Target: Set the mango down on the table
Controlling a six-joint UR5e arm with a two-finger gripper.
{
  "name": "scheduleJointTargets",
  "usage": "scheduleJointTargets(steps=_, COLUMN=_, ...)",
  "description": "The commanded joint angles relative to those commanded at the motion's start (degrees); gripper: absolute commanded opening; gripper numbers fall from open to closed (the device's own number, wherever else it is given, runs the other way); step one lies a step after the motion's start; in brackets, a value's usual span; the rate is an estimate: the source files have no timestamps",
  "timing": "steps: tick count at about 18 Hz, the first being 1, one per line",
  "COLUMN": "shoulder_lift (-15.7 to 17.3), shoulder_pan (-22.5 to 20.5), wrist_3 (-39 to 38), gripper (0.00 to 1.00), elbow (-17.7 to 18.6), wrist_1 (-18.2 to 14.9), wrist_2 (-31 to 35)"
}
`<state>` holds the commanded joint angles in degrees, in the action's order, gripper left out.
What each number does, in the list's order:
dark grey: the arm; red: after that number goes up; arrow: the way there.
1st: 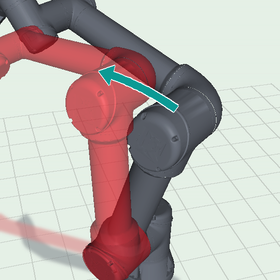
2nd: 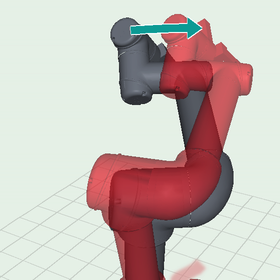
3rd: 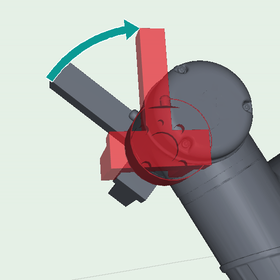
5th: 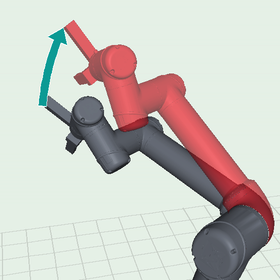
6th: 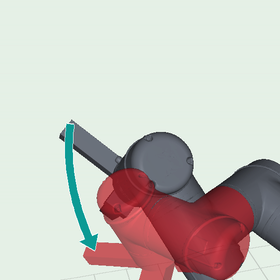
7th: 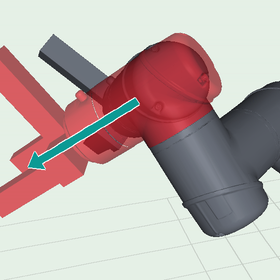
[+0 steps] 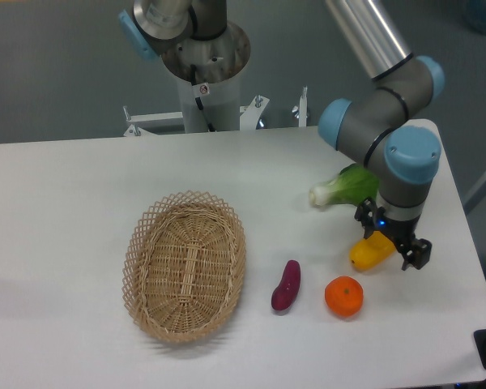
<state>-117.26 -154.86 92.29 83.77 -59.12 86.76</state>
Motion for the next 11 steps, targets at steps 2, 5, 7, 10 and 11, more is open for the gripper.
scheduleJointTargets(steps=2, shoulder_lift=2.1, shoulder_pan=-0.1, wrist_3=0.1, gripper=1.00, elbow=-2.5, wrist_1=-5.9, wrist_2=-1.1)
scheduleJointTargets(steps=5, shoulder_lift=4.5, shoulder_pan=-1.6, wrist_3=1.6, gripper=1.00, elbow=-6.0, wrist_1=-14.2, wrist_2=-3.4)
scheduleJointTargets(steps=7, shoulder_lift=6.0, shoulder_pan=-3.5, wrist_3=3.5, gripper=1.00, elbow=-6.9, wrist_1=-16.7, wrist_2=-6.1)
scheduleJointTargets(steps=10, shoulder_lift=6.9, shoulder_pan=-7.2, wrist_3=11.0, gripper=1.00, elbow=-7.3, wrist_1=-19.6, wrist_2=-6.9)
scheduleJointTargets(steps=11, shoulder_lift=7.1, shoulder_pan=-8.2, wrist_3=13.0, gripper=1.00, elbow=-7.5, wrist_1=-20.4, wrist_2=-7.0)
